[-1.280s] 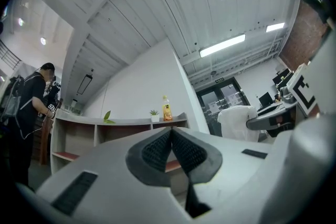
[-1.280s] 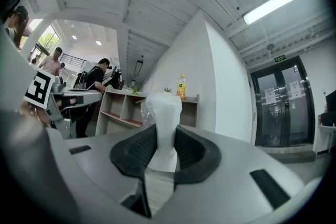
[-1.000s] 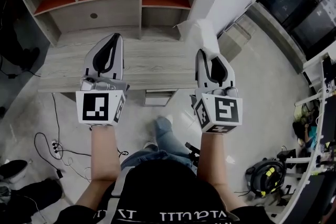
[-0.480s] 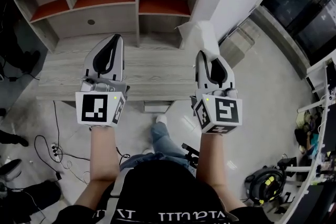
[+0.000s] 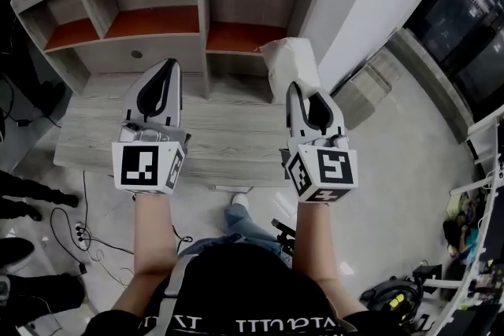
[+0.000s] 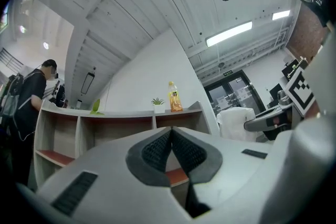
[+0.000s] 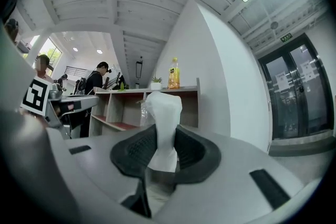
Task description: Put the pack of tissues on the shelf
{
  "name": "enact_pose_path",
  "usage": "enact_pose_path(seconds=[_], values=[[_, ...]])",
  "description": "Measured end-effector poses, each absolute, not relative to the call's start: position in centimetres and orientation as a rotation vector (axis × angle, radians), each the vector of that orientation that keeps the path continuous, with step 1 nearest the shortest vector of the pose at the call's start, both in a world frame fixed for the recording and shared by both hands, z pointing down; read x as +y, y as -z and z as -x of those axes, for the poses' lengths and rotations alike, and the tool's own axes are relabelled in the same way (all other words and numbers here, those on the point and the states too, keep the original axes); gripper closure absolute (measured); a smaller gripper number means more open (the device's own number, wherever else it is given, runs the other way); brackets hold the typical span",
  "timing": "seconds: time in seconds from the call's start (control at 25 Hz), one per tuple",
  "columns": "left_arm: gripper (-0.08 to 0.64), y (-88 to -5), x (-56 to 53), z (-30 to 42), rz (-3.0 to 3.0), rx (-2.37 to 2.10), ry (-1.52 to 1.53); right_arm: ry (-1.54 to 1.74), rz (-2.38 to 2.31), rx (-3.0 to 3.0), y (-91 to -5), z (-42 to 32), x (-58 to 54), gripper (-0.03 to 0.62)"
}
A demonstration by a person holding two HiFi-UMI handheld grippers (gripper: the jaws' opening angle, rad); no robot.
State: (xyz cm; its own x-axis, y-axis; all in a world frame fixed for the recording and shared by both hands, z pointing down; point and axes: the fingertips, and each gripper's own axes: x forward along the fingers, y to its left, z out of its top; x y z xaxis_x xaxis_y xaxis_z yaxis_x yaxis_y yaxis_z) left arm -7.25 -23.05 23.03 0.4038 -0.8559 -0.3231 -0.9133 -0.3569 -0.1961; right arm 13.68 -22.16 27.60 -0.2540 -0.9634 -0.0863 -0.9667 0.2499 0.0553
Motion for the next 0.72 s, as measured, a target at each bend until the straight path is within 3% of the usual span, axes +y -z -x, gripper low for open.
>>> enact_pose_path(seconds=[0.72], values=[[0.546, -23.1, -33.9, 3.9, 2.245, 1.637, -0.196, 0.288, 1.538, 2.534, -31.6, -14.5, -35.5, 0.488]])
